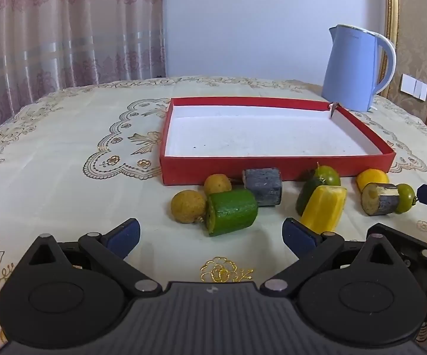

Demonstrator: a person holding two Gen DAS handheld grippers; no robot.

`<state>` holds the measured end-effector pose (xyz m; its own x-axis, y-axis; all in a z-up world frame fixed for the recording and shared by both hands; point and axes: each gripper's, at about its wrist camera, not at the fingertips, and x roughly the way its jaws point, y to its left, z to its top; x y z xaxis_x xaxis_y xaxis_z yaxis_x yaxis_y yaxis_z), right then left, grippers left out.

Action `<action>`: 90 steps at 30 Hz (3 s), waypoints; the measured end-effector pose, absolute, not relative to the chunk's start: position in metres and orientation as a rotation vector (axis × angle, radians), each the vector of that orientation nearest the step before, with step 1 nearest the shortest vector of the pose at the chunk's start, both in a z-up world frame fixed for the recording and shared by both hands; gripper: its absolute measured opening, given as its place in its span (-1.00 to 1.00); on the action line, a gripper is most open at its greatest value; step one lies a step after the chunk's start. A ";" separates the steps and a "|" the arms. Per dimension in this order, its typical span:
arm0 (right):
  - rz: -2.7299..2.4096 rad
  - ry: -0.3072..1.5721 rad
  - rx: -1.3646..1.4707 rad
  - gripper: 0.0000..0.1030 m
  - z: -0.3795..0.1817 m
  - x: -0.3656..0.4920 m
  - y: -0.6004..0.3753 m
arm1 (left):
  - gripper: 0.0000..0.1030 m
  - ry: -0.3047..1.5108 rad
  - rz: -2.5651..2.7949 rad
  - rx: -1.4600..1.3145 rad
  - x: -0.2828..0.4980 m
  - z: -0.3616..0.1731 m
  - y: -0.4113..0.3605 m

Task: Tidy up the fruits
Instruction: 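Move the left tool toward the green cucumber chunk, then close the left gripper on the green cucumber chunk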

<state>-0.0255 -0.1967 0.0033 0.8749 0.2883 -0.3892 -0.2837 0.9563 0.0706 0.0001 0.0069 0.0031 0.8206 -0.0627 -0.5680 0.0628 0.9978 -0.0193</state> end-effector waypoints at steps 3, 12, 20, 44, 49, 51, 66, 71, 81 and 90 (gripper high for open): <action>0.297 0.414 0.028 1.00 0.003 -0.024 -0.198 | 1.00 0.604 -0.073 0.009 0.000 0.003 0.004; 0.295 0.441 0.090 1.00 0.003 -0.020 -0.206 | 1.00 0.629 -0.032 0.020 0.006 0.001 0.002; 0.293 0.451 0.127 1.00 0.001 -0.017 -0.211 | 1.00 0.632 0.010 0.043 0.008 -0.002 0.001; 0.146 0.522 0.045 1.00 -0.002 -0.009 -0.198 | 1.00 0.596 0.041 0.042 0.004 -0.003 0.003; 0.138 0.527 0.040 1.00 -0.002 -0.008 -0.198 | 1.00 0.595 0.049 0.042 0.003 -0.004 0.003; 0.136 0.532 0.043 1.00 -0.003 -0.008 -0.198 | 1.00 0.592 0.051 0.044 0.003 -0.004 0.003; 0.137 0.563 0.061 1.00 -0.005 -0.003 -0.200 | 1.00 0.589 0.058 0.050 0.002 -0.002 0.002; 0.138 0.562 0.060 1.00 -0.005 -0.003 -0.200 | 1.00 0.587 0.060 0.053 0.002 -0.002 0.001; 0.165 0.552 0.103 1.00 -0.005 -0.004 -0.207 | 0.99 0.572 0.041 0.044 0.000 0.000 0.002; 0.191 0.551 0.147 1.00 -0.006 -0.004 -0.212 | 0.29 0.618 -0.010 0.046 0.010 -0.004 -0.010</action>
<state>-0.0035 -0.2117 -0.0060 0.8349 0.2187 -0.5051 -0.1402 0.9719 0.1890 0.0102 -0.0101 -0.0043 0.8151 0.0043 -0.5792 0.0230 0.9989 0.0398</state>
